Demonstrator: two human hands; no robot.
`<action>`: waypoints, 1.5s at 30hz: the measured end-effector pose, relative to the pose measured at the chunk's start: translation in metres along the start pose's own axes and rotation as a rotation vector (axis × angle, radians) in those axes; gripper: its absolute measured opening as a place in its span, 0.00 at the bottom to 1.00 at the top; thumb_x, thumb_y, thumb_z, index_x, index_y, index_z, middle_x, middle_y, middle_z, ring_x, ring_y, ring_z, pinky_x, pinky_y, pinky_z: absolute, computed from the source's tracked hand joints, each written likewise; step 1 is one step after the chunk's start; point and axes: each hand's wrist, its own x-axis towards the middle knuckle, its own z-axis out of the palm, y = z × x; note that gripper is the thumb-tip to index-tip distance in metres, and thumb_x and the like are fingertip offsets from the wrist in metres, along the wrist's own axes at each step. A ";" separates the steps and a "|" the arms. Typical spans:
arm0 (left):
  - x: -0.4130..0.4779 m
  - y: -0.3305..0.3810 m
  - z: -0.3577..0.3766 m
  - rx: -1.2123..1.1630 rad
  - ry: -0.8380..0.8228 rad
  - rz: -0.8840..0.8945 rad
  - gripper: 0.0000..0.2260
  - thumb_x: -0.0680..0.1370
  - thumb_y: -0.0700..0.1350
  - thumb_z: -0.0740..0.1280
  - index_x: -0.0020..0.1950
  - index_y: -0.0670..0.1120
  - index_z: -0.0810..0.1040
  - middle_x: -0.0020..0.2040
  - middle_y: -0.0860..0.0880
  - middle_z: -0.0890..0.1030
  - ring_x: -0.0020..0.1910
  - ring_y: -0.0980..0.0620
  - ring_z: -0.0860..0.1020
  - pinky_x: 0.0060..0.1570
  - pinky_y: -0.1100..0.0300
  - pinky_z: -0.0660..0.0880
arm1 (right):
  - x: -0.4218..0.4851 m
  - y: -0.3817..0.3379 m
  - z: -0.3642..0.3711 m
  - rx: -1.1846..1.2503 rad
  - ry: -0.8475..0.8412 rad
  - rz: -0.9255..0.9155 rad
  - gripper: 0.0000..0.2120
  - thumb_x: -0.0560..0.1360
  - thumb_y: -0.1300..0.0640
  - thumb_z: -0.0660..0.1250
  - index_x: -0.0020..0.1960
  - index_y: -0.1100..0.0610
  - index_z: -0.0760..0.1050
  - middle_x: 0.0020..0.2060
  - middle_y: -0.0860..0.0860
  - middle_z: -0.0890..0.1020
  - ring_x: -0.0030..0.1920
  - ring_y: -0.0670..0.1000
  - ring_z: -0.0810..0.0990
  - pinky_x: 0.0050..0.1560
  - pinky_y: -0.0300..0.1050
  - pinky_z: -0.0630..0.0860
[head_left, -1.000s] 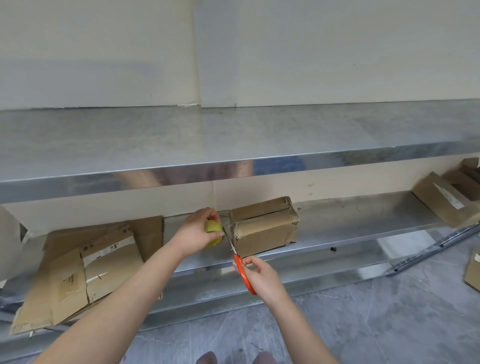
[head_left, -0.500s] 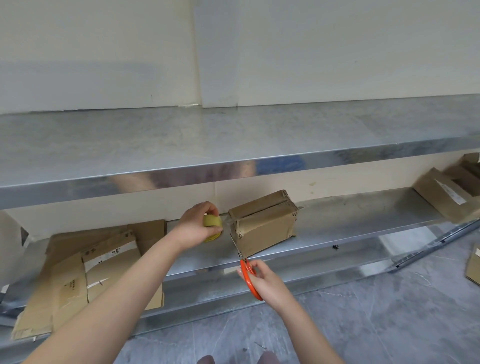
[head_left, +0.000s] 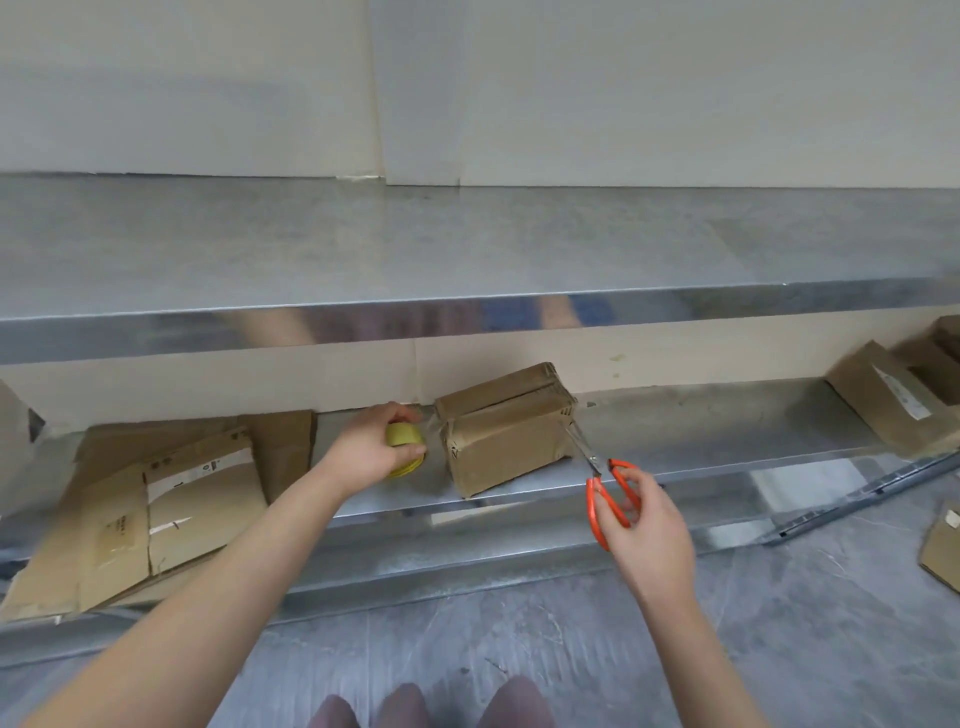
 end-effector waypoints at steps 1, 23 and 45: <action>-0.001 0.001 0.001 0.006 0.006 -0.011 0.18 0.71 0.46 0.76 0.59 0.47 0.77 0.56 0.49 0.78 0.55 0.50 0.74 0.49 0.62 0.67 | 0.010 0.009 -0.004 -0.041 0.020 0.020 0.18 0.72 0.34 0.63 0.58 0.39 0.72 0.54 0.35 0.79 0.51 0.38 0.81 0.44 0.41 0.76; -0.028 0.016 0.022 0.062 0.172 -0.153 0.16 0.71 0.47 0.76 0.56 0.50 0.78 0.54 0.51 0.77 0.51 0.53 0.74 0.49 0.63 0.66 | 0.116 0.080 0.023 -0.480 -0.332 -0.188 0.21 0.80 0.50 0.60 0.72 0.52 0.67 0.73 0.51 0.68 0.70 0.57 0.64 0.65 0.54 0.68; -0.025 0.003 0.009 -0.001 0.127 -0.071 0.15 0.72 0.45 0.75 0.57 0.49 0.78 0.55 0.52 0.77 0.56 0.52 0.74 0.54 0.62 0.68 | 0.088 -0.009 0.051 -0.044 -0.450 -0.339 0.41 0.66 0.26 0.61 0.74 0.43 0.65 0.76 0.46 0.58 0.75 0.47 0.59 0.67 0.38 0.61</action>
